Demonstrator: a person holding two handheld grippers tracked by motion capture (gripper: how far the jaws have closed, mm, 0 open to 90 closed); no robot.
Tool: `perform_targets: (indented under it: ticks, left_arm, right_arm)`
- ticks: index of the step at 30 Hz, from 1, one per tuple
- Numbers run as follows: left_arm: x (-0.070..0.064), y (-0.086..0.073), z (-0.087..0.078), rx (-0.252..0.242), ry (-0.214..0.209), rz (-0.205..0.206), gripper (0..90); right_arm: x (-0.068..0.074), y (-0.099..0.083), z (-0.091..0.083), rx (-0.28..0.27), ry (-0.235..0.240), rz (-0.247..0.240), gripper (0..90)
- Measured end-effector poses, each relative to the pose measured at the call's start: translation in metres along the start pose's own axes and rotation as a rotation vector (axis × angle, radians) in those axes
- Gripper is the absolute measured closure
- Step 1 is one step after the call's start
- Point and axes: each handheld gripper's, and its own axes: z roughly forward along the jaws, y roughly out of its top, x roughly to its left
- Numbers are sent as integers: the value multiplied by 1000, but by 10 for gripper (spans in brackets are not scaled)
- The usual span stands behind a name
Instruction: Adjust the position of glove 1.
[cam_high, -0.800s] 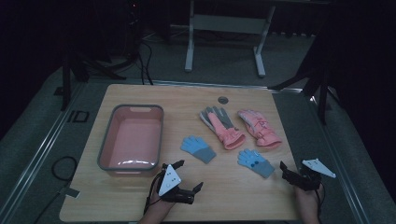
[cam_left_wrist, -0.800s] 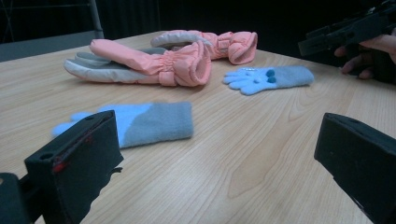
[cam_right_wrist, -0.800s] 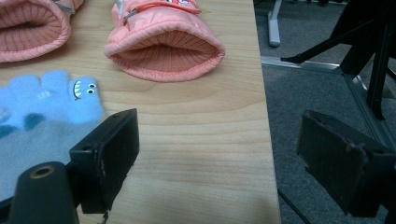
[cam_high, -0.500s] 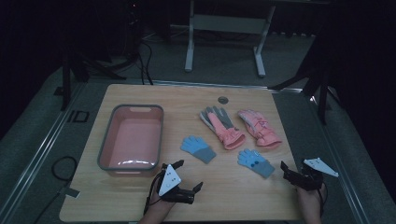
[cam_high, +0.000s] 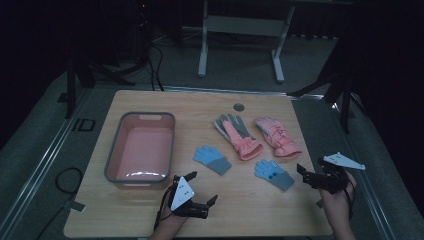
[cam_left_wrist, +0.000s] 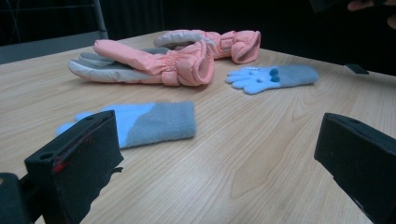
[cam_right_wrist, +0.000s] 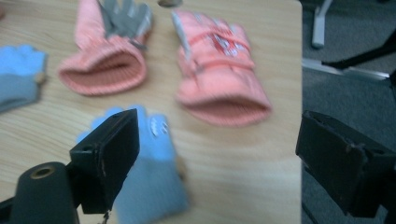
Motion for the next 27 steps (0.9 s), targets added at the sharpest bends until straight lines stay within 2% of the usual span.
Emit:
perform_targets:
  ticks: [3,6,7,8,9,12,14,16,17,18,21,22,23,25,27]
  left_arm:
    - [1,0,0,0,-1,-3,4]
    - [0,0,0,0,-3,0,4]
    - [0,0,0,1,-5,2,4]
    - [0,0,0,1,-5,1,4]
    - [0,0,0,2,-6,-2,4]
    - [1,0,0,3,-5,-5,4]
    - [0,0,0,4,4,-4,4]
    - [0,0,0,3,5,-5,4]
    - [0,0,0,3,5,-5,4]
    - [0,0,0,2,2,-4,4]
    - [1,0,0,1,-3,-1,4]
    - [0,0,0,-1,-6,-1,4]
    - [0,0,0,-1,-7,-1,4]
    - [0,0,0,-1,-6,2,4]
    - [0,0,0,-1,-7,1,4]
  right_arm:
    - [11,16,1,-8,66,7,119]
    - [19,23,2,-13,75,-12,118]
    - [23,26,2,-9,96,-28,111]
    - [27,29,3,-7,95,-33,112]
    - [33,34,7,12,127,-61,112]
    - [40,38,11,32,142,-85,120]
    - [50,43,16,25,192,-106,129]
    - [54,44,18,23,207,-116,129]
    - [62,47,23,26,235,-127,118]
    - [62,47,23,26,235,-127,118]
    - [76,50,31,31,269,-146,114]
    - [84,52,37,35,298,-154,126]
    - [84,52,37,35,298,-154,126]
    - [91,54,44,25,330,-175,146]
    - [98,56,51,21,359,-194,208]
